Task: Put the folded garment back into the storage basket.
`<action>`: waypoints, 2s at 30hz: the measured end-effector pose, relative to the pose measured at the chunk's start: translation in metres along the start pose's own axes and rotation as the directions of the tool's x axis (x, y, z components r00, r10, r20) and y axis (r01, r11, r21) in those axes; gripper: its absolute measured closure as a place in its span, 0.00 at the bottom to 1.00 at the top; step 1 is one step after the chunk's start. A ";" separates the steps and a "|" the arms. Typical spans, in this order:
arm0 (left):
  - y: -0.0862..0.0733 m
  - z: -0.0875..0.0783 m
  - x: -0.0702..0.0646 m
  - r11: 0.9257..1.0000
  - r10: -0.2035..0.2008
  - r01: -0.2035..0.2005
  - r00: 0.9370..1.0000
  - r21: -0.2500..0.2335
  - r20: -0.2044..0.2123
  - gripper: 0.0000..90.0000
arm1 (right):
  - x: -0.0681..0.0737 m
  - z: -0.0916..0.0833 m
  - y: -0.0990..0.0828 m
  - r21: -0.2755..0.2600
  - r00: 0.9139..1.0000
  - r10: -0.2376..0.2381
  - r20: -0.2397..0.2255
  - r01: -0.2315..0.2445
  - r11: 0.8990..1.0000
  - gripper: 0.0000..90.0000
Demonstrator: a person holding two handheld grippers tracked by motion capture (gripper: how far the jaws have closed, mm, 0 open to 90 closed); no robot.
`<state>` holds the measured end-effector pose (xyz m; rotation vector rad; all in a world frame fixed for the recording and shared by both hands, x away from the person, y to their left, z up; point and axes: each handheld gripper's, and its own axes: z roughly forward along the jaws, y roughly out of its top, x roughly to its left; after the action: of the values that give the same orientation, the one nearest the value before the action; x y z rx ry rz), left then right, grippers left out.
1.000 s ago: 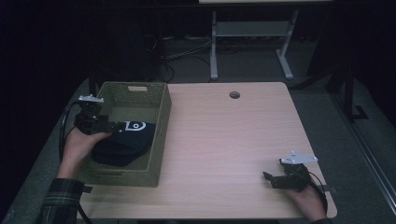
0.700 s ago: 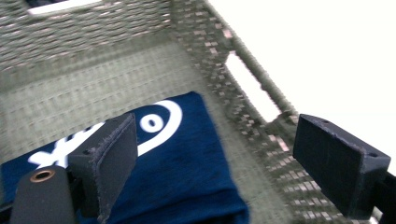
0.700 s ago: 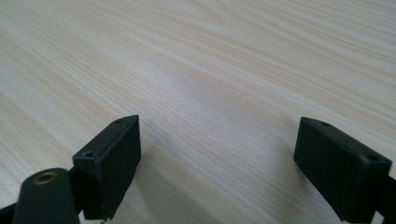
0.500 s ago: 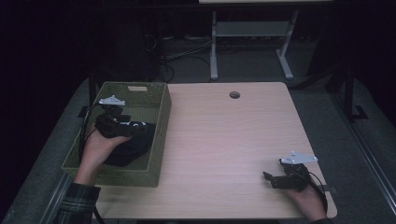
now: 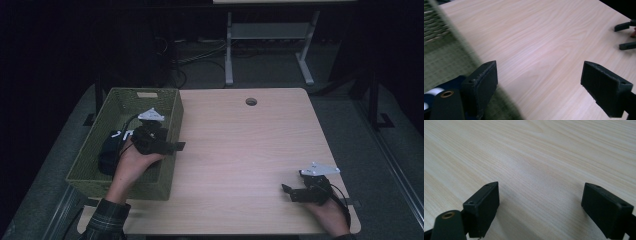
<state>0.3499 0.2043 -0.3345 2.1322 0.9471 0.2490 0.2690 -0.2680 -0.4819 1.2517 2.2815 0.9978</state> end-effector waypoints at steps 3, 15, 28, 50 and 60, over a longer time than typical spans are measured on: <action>0.002 0.008 -0.011 1.000 0.020 -0.020 1.000 0.003 0.016 0.15 | 0.000 0.000 0.000 0.000 1.000 0.000 0.000 0.000 1.000 0.16; 0.002 0.047 -0.054 0.998 0.065 -0.066 0.994 0.009 0.089 0.15 | 0.000 0.000 0.000 -0.001 1.000 0.001 0.000 -0.001 1.000 0.16; -0.013 0.089 -0.085 0.991 0.133 -0.134 0.983 0.005 0.129 0.15 | 0.000 0.000 0.000 0.001 1.000 -0.001 -0.001 0.001 1.000 0.16; -0.057 0.139 -0.084 0.985 0.167 -0.169 0.984 0.019 0.066 0.15 | 0.000 0.000 0.000 0.000 1.000 0.000 0.000 0.000 1.000 0.16; -0.068 0.150 -0.081 0.979 0.196 -0.198 0.980 0.041 0.046 0.15 | 0.000 0.000 0.000 0.000 1.000 0.000 0.000 0.000 1.000 0.16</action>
<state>0.3240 0.0900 -0.4754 2.2666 0.7242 0.2823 0.2690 -0.2680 -0.4819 1.2516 2.2817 0.9979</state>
